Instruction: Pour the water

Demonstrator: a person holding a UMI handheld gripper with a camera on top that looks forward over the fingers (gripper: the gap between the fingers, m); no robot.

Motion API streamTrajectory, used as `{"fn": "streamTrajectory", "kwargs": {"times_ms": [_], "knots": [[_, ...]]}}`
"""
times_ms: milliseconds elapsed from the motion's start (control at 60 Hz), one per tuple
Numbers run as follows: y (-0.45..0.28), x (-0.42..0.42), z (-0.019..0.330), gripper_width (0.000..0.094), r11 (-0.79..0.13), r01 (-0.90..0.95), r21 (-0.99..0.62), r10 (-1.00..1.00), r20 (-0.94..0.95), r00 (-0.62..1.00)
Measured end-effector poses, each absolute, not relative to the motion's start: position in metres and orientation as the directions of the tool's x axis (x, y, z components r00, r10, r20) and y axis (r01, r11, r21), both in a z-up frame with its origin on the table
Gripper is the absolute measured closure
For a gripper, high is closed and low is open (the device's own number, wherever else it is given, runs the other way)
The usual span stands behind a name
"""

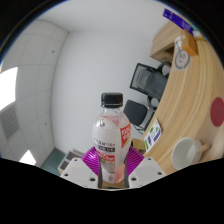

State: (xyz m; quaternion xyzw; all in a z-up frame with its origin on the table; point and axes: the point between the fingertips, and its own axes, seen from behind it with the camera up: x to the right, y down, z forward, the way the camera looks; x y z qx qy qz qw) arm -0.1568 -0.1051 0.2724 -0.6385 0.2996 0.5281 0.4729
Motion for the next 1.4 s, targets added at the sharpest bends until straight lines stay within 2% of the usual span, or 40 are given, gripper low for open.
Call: {"fn": "streamTrajectory", "kwargs": {"times_ms": [133,200,283,433,583,767,800,867,1000,1067,1100,1150,1200,1283,1400], "knots": [[-0.09,-0.097,0.283,0.0642,-0.218,-0.671,-0.709,0.126,-0.702,0.701],[-0.096,-0.055,0.283,0.0643,-0.173,-0.502,-0.848,0.089,-0.521,0.849],[-0.096,-0.017,0.256,0.0643,-0.16,-0.289,-0.944,0.028,-0.297,0.955],[-0.096,0.027,0.179,0.0645,-0.24,-0.035,-0.97,-0.035,-0.028,0.999],[-0.099,0.046,0.116,0.0644,-0.325,-0.016,-0.946,-0.048,-0.001,0.999],[-0.107,0.052,0.069,0.0631,-0.375,-0.01,-0.927,-0.044,0.007,0.999],[-0.106,0.054,0.074,0.0636,-0.336,-0.017,-0.942,-0.051,0.0,0.999],[-0.108,0.055,0.07,0.0632,-0.336,-0.028,-0.941,-0.055,-0.01,0.998],[-0.107,0.054,0.073,0.0479,-0.334,-0.026,-0.942,-0.057,-0.008,0.998],[-0.11,0.054,0.072,0.0402,-0.361,-0.021,-0.932,-0.056,0.0,0.998],[-0.114,0.054,0.069,0.0298,-0.386,-0.021,-0.922,-0.057,0.001,0.998],[-0.12,0.052,0.069,0.0074,-0.409,-0.018,-0.912,-0.057,0.006,0.998],[-0.128,0.052,0.071,0.0098,-0.423,-0.011,-0.906,-0.067,0.02,0.998],[-0.145,0.053,0.082,0.0075,-0.439,-0.005,-0.898,-0.096,0.041,0.995],[-0.185,0.04,0.113,0.0074,-0.456,-0.016,-0.89,-0.112,0.039,0.993]]}}
